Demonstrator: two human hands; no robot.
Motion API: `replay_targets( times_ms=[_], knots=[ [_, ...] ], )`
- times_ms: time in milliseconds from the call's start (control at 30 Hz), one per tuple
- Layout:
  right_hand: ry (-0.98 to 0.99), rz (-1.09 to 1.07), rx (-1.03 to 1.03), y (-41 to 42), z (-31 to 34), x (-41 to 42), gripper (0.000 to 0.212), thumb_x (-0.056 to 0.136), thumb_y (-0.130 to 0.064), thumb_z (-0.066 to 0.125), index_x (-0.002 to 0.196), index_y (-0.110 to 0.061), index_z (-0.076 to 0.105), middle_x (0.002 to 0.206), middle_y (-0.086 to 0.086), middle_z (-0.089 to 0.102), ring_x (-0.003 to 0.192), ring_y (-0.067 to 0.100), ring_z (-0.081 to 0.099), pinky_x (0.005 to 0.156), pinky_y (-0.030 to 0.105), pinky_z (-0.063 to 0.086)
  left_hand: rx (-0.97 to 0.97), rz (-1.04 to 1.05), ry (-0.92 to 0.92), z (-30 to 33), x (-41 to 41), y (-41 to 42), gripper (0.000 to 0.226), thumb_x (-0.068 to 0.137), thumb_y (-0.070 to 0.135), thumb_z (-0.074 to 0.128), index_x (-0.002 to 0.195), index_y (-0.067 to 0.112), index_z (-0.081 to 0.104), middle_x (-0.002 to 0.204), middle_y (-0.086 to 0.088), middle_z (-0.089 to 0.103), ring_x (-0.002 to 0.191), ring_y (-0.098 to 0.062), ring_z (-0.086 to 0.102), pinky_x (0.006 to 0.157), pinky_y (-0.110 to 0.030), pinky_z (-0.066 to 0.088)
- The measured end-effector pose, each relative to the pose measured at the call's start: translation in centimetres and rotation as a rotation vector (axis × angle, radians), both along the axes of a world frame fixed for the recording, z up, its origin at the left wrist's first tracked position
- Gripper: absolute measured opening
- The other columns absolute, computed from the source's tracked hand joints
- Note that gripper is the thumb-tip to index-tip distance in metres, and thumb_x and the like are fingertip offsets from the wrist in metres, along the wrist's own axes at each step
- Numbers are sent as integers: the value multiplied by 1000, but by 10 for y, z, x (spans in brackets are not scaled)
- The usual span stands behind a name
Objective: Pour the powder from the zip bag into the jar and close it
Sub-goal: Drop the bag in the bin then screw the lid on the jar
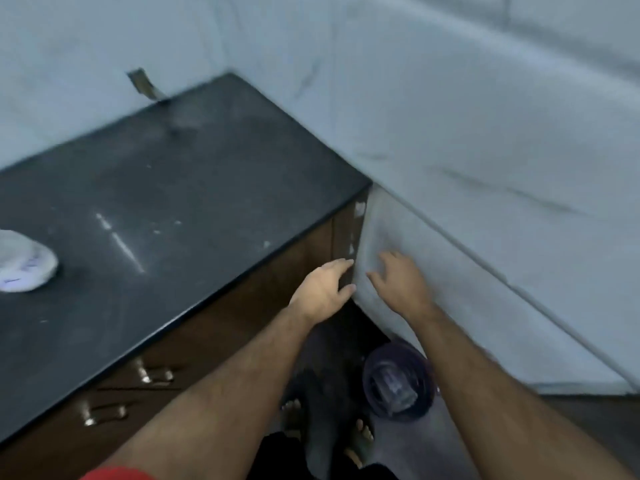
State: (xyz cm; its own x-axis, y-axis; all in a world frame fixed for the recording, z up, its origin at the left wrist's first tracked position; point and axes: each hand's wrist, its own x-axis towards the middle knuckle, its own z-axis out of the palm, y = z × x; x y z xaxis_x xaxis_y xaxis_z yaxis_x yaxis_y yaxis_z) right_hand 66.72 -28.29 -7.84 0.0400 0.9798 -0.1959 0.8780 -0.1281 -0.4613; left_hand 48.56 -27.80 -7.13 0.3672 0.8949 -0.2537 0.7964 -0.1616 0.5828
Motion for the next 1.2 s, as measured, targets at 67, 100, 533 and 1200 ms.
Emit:
replay_targets(
  times_ms=[67,100,533,1200],
  knots=[
    [-27,70,100,12,35,-9,54,96,-38,61,141,-10,53,145,12,54,133,31,47,110,40,36,106,19,-2,35,-14,2,60,97,34,58,152,18,40,158,-2,42,144,-14,39,119,-26,27],
    [-44,101,140,19,50,-15,55,96,-40,60,143,-12,53,148,11,51,136,30,44,112,40,35,159,44,-3,50,-22,4,61,97,37,58,152,19,39,158,0,41,145,-14,38,118,-26,27],
    [-153,642,351,77,161,-198,82,90,-59,59,157,-23,28,167,5,20,155,23,11,119,45,28,414,378,246,148,-225,-7,82,93,57,55,158,19,24,167,-5,20,155,-19,14,124,-42,19],
    [211,706,-44,83,125,-511,100,75,-35,84,157,-22,28,160,1,38,146,20,36,116,35,33,256,741,202,130,-544,-64,82,92,50,59,159,23,22,166,1,23,153,-16,19,123,-40,23]
  ],
)
